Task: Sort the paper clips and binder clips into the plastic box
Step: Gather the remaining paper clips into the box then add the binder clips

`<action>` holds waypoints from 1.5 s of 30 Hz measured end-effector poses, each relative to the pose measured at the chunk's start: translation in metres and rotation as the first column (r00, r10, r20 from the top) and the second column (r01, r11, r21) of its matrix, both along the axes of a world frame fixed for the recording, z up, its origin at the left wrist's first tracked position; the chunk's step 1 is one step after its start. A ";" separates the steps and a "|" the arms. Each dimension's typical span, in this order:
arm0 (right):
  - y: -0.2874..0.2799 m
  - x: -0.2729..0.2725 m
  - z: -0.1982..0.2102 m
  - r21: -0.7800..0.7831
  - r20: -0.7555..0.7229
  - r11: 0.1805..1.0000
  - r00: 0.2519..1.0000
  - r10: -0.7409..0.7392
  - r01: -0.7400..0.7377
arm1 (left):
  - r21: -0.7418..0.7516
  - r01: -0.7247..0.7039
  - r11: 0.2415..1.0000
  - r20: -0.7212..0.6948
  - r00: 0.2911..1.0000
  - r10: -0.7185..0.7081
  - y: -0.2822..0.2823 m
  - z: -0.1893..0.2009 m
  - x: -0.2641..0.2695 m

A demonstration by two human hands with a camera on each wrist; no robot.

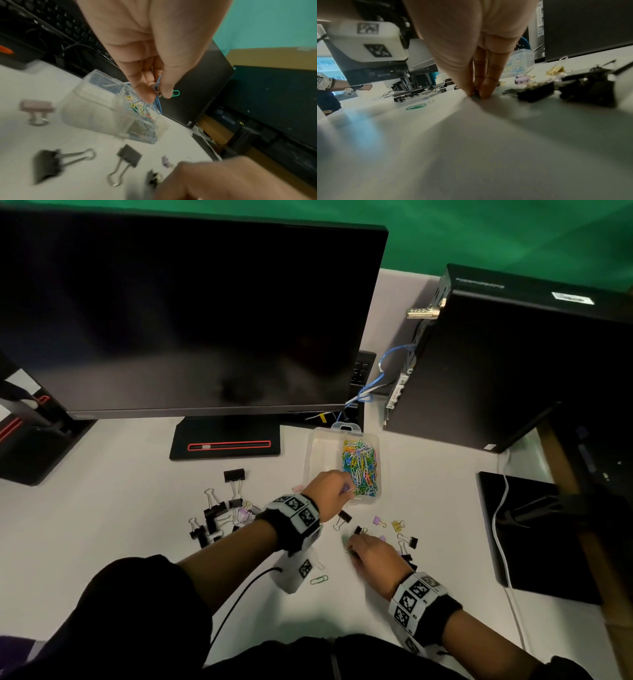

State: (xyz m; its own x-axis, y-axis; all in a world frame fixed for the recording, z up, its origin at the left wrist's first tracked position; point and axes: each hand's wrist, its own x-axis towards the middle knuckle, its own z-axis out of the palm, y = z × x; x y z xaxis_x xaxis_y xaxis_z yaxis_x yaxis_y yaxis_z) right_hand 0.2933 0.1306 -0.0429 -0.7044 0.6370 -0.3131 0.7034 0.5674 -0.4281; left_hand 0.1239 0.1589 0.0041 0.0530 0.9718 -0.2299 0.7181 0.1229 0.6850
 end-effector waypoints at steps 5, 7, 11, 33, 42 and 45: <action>-0.001 0.001 0.001 0.034 0.007 0.999 1.000 -0.023 0.023 | -0.063 -0.190 0.980 0.160 0.967 0.198 0.033 -0.003 0.019; 0.000 -0.001 0.001 0.028 0.018 0.999 0.999 -0.031 0.030 | -0.099 -0.243 0.965 0.184 0.949 0.258 0.041 -0.009 0.020; 0.003 -0.004 0.003 0.006 0.105 1.000 0.994 -0.027 0.026 | -0.128 -0.292 0.948 0.222 0.923 0.314 0.047 -0.022 0.016; 0.101 -0.010 0.039 -0.021 -0.330 0.891 0.838 -0.435 0.454 | -0.241 0.326 0.914 -0.122 0.924 -0.362 -0.056 -0.031 -0.026; 0.071 -0.013 0.030 0.054 -0.333 0.940 0.893 -0.302 0.338 | -0.223 0.353 0.908 -0.161 0.906 -0.392 -0.086 -0.046 -0.019; 0.048 -0.001 0.023 -0.005 -0.226 0.966 0.941 -0.252 0.258 | -0.213 0.370 0.904 -0.185 0.894 -0.409 -0.094 -0.049 -0.015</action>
State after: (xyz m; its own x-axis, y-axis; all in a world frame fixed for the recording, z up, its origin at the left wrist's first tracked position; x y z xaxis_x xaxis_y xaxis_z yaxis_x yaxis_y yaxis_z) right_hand 0.2925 0.1782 -0.0200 -0.5674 0.8098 -0.1490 0.7143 0.3941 -0.5784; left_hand 0.1089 0.0647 -0.0452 0.3482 0.8291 -0.4374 0.8615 -0.0991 0.4980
